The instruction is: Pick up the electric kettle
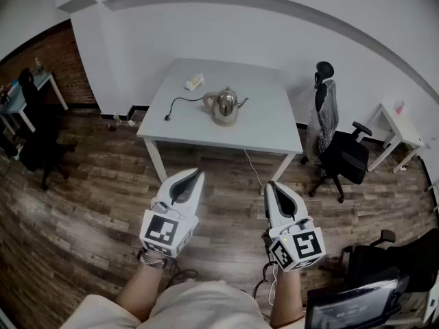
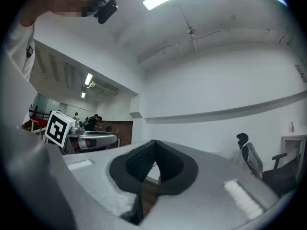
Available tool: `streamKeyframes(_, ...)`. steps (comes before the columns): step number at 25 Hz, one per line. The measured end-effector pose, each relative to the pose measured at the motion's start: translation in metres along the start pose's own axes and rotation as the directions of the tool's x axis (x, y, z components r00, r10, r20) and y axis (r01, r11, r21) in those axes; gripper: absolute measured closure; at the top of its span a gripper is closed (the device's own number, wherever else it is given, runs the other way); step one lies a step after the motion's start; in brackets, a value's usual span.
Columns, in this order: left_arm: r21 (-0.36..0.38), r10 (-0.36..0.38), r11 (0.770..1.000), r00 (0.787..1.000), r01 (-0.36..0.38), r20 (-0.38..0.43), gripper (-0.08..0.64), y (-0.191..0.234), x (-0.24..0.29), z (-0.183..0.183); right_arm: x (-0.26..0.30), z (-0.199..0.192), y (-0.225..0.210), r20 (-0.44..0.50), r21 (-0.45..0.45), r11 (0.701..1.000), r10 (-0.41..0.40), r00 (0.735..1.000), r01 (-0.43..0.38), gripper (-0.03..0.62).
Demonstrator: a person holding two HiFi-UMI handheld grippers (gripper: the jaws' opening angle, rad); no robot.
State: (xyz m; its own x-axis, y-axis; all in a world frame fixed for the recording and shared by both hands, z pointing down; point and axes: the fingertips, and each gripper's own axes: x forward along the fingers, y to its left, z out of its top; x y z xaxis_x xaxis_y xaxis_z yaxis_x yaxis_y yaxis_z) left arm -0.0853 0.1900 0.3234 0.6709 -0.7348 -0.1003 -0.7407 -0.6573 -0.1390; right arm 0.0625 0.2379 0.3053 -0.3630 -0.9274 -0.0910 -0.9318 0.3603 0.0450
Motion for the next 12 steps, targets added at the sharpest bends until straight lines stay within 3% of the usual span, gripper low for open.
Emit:
streamKeyframes(7, -0.008, -0.014, 1.0, 1.0, 0.015, 0.016, 0.554, -0.005, 0.002, 0.001, -0.002, 0.003, 0.0, 0.023, 0.001, 1.0, 0.009, 1.0, -0.009, 0.591)
streamKeyframes(12, -0.001, -0.044, 0.999, 0.994, 0.044, 0.102, 0.554, -0.018, -0.001, 0.022, -0.001, 0.0, 0.001, 0.001, -0.012, 1.0, 0.023, 1.0, -0.023, 0.591)
